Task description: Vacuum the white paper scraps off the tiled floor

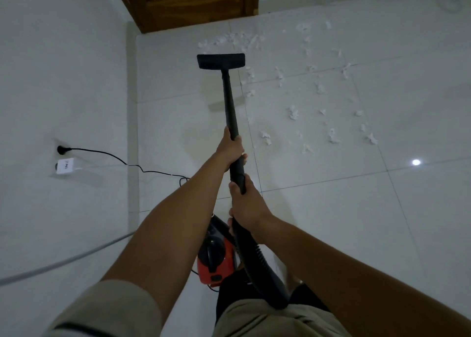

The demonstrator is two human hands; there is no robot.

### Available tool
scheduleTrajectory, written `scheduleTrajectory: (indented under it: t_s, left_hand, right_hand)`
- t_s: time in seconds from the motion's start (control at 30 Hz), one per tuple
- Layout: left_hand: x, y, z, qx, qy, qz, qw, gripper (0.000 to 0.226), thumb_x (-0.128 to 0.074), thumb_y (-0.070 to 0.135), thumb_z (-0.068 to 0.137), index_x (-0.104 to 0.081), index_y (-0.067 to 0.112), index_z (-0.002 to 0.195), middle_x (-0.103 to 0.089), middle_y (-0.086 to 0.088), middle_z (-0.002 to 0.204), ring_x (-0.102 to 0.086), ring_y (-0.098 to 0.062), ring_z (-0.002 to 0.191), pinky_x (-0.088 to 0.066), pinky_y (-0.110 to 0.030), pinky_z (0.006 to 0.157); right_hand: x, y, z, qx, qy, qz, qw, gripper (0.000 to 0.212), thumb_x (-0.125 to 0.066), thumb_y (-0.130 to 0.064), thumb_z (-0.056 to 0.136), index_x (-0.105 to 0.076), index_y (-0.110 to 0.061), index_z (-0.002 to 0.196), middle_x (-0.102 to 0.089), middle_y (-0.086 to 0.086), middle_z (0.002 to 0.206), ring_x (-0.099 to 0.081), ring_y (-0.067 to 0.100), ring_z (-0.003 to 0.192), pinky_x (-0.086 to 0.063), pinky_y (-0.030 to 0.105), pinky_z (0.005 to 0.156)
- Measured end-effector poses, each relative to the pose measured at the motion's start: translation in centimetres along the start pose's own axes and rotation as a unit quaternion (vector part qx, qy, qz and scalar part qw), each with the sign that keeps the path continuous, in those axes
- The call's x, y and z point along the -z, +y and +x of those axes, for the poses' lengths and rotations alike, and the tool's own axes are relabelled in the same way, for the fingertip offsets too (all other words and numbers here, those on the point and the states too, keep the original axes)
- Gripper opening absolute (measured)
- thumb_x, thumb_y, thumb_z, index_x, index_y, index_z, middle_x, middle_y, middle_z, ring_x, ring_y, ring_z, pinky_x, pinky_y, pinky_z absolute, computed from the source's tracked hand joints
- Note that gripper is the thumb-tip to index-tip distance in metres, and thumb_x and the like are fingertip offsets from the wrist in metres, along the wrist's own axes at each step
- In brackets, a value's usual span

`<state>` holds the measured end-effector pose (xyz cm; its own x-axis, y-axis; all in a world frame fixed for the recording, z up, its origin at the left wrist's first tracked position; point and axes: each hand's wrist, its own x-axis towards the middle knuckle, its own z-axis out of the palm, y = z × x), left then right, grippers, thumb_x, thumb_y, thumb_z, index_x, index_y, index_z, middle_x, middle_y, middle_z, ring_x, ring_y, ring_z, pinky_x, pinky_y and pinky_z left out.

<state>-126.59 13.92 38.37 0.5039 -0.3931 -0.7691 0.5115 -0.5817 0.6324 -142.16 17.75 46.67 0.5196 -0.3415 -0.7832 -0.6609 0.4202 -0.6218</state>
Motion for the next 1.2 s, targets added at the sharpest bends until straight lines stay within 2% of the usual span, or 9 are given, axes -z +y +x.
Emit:
scheduleTrajectory:
  t_s: [0.1,0.3,0.43,0.57,0.67,0.77,0.87,1.07,1.2]
  left_hand:
    - [1.0,0.4,0.2,0.017,-0.024,0.013,0.999,0.069,-0.040,0.022,0.109,0.000,0.044,0.162,-0.054,-0.008,0.079,-0.052,-0.014,0.060,-0.052,-0.028,0.054]
    - [2.2,0.5,0.3,0.026,-0.035,0.010,0.999,0.068,-0.037,0.026,0.111,0.004,0.044,0.161,-0.052,-0.008,0.076,-0.052,-0.014,0.060,-0.052,-0.029,0.052]
    - [2.6,0.0,0.8,0.014,-0.005,0.013,1.000,0.062,-0.034,0.030,0.111,-0.002,0.044,0.162,-0.052,-0.007,0.077,-0.051,-0.015,0.059,-0.052,-0.031,0.053]
    - [3.2,-0.9,1.2,0.009,0.005,0.017,1.000,0.060,-0.034,0.032,0.110,-0.005,0.042,0.162,-0.054,-0.007,0.080,-0.052,-0.015,0.060,-0.054,-0.032,0.058]
    - [3.8,-1.5,1.5,0.012,0.007,0.023,1.000,0.059,-0.032,0.032,0.110,-0.005,0.042,0.162,-0.055,-0.008,0.084,-0.053,-0.015,0.061,-0.053,-0.031,0.056]
    - [4.1,-1.9,1.5,0.014,0.009,0.046,0.999,0.060,-0.031,0.034,0.110,-0.002,0.043,0.162,-0.056,-0.010,0.088,-0.055,-0.016,0.062,-0.054,-0.031,0.058]
    - [4.3,-2.6,1.4,0.014,0.004,0.066,0.998,0.063,-0.033,0.032,0.110,0.003,0.042,0.162,-0.058,-0.011,0.086,-0.055,-0.016,0.061,-0.055,-0.033,0.063]
    - [5.3,-2.8,1.5,0.035,-0.008,0.031,0.999,0.072,-0.043,0.026,0.108,0.001,0.048,0.160,-0.060,-0.011,0.087,-0.056,-0.015,0.062,-0.053,-0.029,0.055]
    - [5.6,-2.7,1.4,0.041,-0.016,0.019,0.999,0.076,-0.047,0.021,0.107,-0.001,0.048,0.160,-0.057,-0.010,0.086,-0.054,-0.014,0.062,-0.053,-0.028,0.053]
  right_hand:
    - [-1.2,-0.8,0.6,-0.013,0.014,0.000,1.000,0.036,-0.039,-0.040,0.109,-0.041,-0.030,0.143,-0.058,0.014,0.087,-0.060,0.029,0.073,-0.058,0.057,0.084]
    - [-2.3,-2.2,1.6,-0.030,0.023,-0.015,0.999,0.036,-0.041,-0.040,0.108,-0.045,-0.027,0.141,-0.060,0.013,0.094,-0.061,0.027,0.080,-0.059,0.056,0.091]
    - [-2.7,-2.2,1.7,-0.035,-0.001,-0.005,0.999,0.040,-0.041,-0.038,0.108,-0.036,-0.034,0.148,-0.058,0.013,0.089,-0.059,0.025,0.074,-0.061,0.046,0.075]
    - [-2.9,-2.0,1.5,-0.063,-0.028,-0.003,0.998,0.042,-0.041,-0.038,0.108,-0.029,-0.045,0.147,-0.058,0.013,0.085,-0.065,0.026,0.069,-0.065,0.046,0.074]
    - [-4.1,-1.2,1.1,-0.075,-0.016,-0.008,0.997,0.038,-0.040,-0.043,0.107,-0.035,-0.040,0.145,-0.062,0.013,0.082,-0.066,0.025,0.061,-0.063,0.040,0.062]
    - [-5.3,-0.1,1.2,-0.037,0.035,-0.056,0.997,0.033,-0.039,-0.042,0.108,-0.042,-0.031,0.139,-0.064,0.012,0.078,-0.062,0.019,0.047,-0.058,0.031,0.049]
    - [-5.9,0.6,1.3,-0.026,0.052,-0.080,0.995,0.037,-0.041,-0.041,0.107,-0.039,-0.033,0.143,-0.066,0.010,0.078,-0.059,0.013,0.038,-0.051,0.023,0.041]
    - [-6.5,0.9,1.3,-0.021,0.045,-0.077,0.996,0.054,-0.047,-0.034,0.106,-0.025,-0.041,0.155,-0.064,0.007,0.078,-0.061,0.012,0.042,-0.053,0.025,0.045]
    - [-6.7,0.7,1.3,-0.016,0.042,-0.073,0.996,0.055,-0.047,-0.030,0.106,-0.026,-0.041,0.156,-0.065,0.008,0.087,-0.064,0.020,0.064,-0.061,0.040,0.070]
